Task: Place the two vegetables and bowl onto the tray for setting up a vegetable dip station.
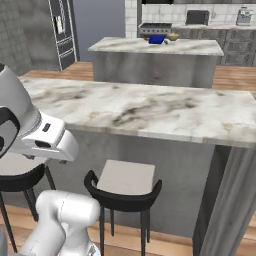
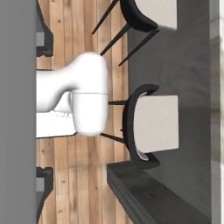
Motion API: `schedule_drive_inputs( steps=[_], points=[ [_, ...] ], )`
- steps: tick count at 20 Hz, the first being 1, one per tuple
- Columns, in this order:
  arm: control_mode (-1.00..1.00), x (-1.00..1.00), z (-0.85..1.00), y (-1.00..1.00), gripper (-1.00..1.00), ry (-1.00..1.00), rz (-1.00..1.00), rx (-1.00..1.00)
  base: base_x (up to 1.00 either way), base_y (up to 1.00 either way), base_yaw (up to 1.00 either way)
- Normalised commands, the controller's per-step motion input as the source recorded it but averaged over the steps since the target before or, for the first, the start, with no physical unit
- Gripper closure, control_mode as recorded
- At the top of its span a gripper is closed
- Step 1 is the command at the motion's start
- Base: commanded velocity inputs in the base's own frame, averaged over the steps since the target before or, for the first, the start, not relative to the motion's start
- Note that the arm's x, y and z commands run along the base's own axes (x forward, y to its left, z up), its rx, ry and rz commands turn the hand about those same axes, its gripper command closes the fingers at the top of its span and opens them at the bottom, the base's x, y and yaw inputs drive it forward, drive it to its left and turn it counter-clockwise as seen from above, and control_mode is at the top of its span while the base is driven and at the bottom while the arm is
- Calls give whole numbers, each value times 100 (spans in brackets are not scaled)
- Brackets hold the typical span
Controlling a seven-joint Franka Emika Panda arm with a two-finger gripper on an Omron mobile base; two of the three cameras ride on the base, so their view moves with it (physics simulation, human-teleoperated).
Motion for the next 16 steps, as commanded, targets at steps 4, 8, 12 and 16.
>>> schedule_drive_inputs(
  steps=[4,8,12,16],
  points=[
    [100,0,0,0,-100,0,0,0,0,-90,2],
    [100,0,0,0,-100,0,0,0,0,-100,1],
    [100,0,0,0,-100,0,0,0,0,-100,0],
    [100,0,0,0,-100,0,0,0,0,-100,0]
  ],
)
